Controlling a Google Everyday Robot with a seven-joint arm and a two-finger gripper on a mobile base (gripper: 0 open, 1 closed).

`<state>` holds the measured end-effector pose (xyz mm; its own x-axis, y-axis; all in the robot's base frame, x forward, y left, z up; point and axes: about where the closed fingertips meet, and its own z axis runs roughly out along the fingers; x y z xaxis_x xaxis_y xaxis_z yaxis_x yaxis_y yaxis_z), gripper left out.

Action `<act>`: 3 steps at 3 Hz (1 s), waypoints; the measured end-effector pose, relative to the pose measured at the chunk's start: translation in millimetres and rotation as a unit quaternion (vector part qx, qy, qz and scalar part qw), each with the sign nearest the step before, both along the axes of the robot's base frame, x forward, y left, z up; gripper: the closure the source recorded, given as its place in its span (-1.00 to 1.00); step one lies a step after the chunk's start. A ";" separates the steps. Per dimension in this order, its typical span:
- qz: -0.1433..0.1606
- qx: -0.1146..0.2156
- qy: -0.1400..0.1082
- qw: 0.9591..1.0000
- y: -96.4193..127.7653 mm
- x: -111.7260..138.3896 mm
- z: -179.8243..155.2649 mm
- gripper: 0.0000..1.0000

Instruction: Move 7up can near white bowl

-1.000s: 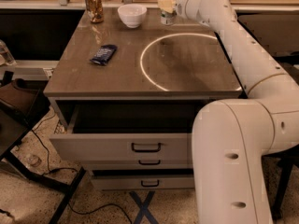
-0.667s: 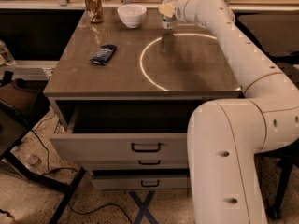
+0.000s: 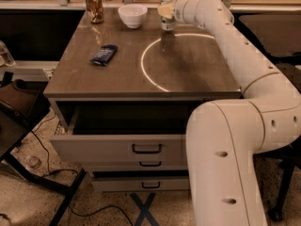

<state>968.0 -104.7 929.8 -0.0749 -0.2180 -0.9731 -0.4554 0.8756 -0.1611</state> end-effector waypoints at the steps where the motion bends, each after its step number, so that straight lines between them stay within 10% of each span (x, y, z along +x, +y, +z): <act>1: 0.001 0.000 0.001 1.000 2.2 0.5 -1.7 -0.36; 3: 0.004 0.000 0.003 1.000 7.0 1.5 -5.2 -1.00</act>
Offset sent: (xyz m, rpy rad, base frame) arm 0.0004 0.0020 -0.0015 0.0001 0.0018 0.0021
